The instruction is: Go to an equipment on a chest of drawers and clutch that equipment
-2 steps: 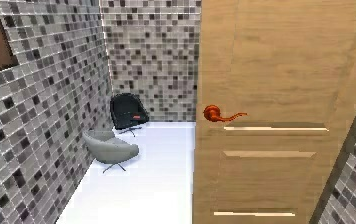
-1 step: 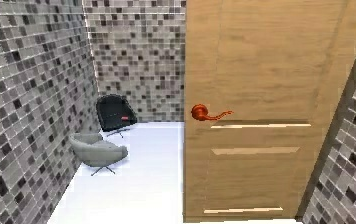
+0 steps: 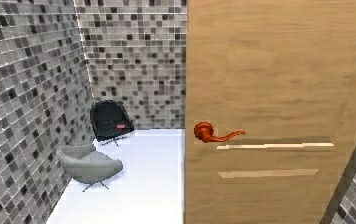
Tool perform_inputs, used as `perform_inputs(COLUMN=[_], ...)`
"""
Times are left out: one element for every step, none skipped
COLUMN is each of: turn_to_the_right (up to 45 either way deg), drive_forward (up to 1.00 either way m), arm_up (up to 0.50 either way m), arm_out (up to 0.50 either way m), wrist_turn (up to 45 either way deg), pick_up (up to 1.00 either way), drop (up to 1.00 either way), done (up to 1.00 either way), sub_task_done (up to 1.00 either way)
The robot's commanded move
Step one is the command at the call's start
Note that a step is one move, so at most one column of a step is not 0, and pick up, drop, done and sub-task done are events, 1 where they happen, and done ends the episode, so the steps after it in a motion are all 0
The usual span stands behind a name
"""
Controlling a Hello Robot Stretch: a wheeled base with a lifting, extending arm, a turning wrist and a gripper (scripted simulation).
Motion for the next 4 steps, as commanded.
perform_inputs(turn_to_the_right=[-15.0, 0.0, 9.0, 0.0], drive_forward=[0.0, 0.6, 0.0, 0.6], arm_up=[0.0, 0.0, 0.0, 0.0], arm_out=[0.0, 0.0, 0.0, 0.0], wrist_turn=[0.0, 0.0, 0.0, 0.0], pick_up=[0.0, 0.0, 0.0, 0.0], drop=[0.0, 0.0, 0.0, 0.0], done=[0.0, 0.0, 0.0, 0.0], sub_task_done=[0.0, 0.0, 0.0, 0.0])
